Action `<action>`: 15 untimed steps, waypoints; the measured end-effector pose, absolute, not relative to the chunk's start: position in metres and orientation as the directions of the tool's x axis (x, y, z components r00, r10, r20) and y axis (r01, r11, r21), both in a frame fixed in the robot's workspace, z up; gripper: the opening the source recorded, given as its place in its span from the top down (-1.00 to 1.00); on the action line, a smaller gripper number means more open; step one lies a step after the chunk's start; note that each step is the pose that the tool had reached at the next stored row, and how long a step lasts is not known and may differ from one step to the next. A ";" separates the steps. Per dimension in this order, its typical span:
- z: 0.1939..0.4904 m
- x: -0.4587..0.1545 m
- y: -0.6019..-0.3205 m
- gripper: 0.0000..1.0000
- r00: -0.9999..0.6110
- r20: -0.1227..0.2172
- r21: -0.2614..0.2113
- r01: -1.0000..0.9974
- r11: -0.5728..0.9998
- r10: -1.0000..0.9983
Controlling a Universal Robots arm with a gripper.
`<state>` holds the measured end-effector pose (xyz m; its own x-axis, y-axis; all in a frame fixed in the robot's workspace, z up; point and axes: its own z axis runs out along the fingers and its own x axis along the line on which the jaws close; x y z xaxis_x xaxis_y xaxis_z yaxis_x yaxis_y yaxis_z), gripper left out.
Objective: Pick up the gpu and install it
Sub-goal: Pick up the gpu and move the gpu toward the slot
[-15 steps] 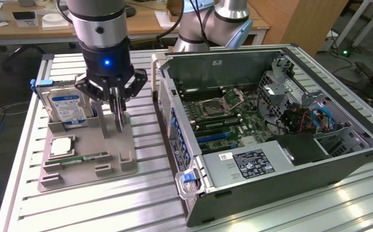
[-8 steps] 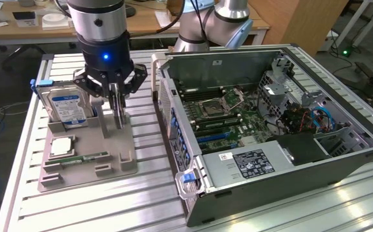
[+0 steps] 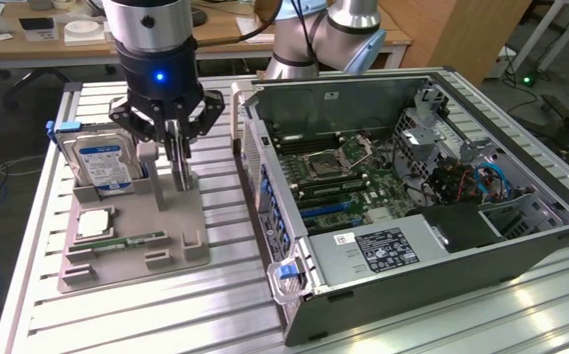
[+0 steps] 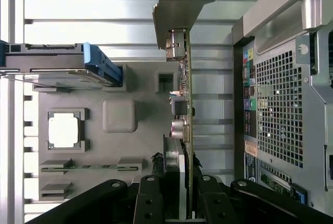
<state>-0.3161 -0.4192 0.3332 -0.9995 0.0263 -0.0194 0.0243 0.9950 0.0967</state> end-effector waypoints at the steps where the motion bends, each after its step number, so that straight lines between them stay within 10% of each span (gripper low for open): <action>1: 0.334 -0.316 -0.419 0.44 -0.999 -0.019 0.097 0.024 0.995 0.026; 15: 0.355 -0.316 -0.419 0.44 -0.999 -0.019 0.100 0.024 0.995 0.026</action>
<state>-0.3162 -0.4191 0.3552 -0.9995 0.0264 -0.0193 0.0243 0.9946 0.1004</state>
